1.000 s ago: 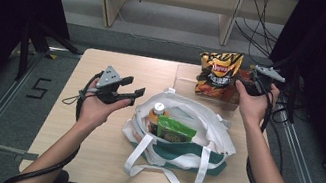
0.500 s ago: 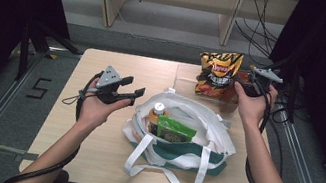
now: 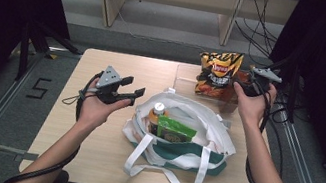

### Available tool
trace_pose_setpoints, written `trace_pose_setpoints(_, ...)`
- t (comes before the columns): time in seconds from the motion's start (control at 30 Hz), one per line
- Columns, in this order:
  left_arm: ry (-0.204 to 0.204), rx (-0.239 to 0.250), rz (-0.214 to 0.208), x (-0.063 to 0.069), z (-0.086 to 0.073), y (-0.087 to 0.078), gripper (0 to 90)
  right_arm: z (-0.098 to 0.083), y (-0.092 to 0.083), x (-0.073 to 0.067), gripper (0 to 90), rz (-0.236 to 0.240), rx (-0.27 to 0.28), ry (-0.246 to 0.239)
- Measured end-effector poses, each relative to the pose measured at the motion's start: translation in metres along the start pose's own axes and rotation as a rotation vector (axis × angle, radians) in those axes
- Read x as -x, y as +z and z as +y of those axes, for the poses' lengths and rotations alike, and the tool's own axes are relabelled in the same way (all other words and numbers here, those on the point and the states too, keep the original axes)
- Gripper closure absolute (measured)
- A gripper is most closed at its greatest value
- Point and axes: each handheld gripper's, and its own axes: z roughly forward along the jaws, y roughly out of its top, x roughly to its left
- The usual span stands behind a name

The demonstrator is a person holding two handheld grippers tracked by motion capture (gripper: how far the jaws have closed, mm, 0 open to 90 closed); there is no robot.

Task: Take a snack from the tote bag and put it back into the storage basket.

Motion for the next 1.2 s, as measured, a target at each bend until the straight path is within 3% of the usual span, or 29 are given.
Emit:
trace_pose_setpoints(0.2,0.000,-0.001,-0.001,0.000,0.000,0.000,38.4,0.000,0.000,0.000,29.5,0.006,0.004,-0.013)
trace_pose_setpoints(0.33,0.000,0.000,-0.001,0.000,0.000,0.000,38.5,0.000,-0.005,-0.002,29.5,0.009,-0.002,0.007)
trace_pose_setpoints(0.43,0.000,-0.001,-0.001,0.000,0.000,0.000,38.5,0.001,-0.010,-0.002,29.6,0.006,-0.013,-0.001)
trace_pose_setpoints(0.5,0.001,0.000,-0.001,0.000,0.000,0.000,38.5,0.002,-0.012,0.001,29.7,0.020,0.009,-0.027)
trace_pose_setpoints(1.2,0.004,0.000,-0.005,0.003,0.000,0.002,38.6,0.000,-0.053,0.007,37.4,0.078,0.031,-0.012)
